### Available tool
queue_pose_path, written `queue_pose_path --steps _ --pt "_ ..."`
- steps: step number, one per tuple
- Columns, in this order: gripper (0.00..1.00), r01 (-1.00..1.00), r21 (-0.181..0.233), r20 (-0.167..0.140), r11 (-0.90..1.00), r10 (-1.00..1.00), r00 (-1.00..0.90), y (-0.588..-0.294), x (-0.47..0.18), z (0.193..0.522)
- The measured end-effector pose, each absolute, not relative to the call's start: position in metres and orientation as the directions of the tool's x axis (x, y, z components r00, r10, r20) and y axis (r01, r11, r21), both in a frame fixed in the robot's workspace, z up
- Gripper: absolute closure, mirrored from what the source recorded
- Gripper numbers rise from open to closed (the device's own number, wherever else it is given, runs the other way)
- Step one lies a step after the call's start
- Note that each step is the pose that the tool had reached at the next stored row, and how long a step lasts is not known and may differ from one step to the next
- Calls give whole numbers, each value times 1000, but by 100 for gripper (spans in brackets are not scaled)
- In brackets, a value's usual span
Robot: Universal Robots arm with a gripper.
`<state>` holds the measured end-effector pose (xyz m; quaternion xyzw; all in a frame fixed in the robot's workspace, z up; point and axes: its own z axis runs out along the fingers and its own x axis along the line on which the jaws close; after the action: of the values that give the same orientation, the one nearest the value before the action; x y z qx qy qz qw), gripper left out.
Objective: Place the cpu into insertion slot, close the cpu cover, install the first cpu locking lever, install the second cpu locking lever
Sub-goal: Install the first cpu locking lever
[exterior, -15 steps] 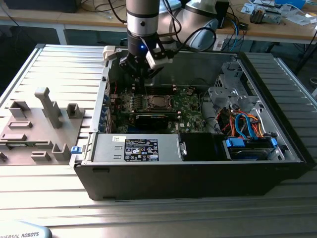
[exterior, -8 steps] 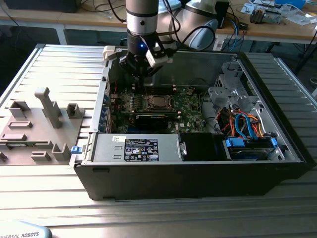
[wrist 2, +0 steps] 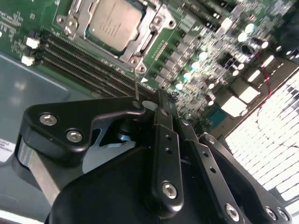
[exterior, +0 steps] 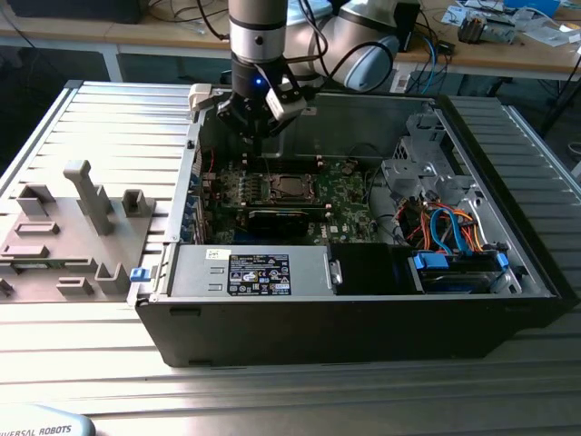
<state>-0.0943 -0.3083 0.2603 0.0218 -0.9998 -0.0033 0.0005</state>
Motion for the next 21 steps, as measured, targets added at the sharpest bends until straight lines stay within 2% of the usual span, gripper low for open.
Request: queue_pose_path --steps 21 --pt "89 -45 5 1 999 -45 -999 -303 -81 259"
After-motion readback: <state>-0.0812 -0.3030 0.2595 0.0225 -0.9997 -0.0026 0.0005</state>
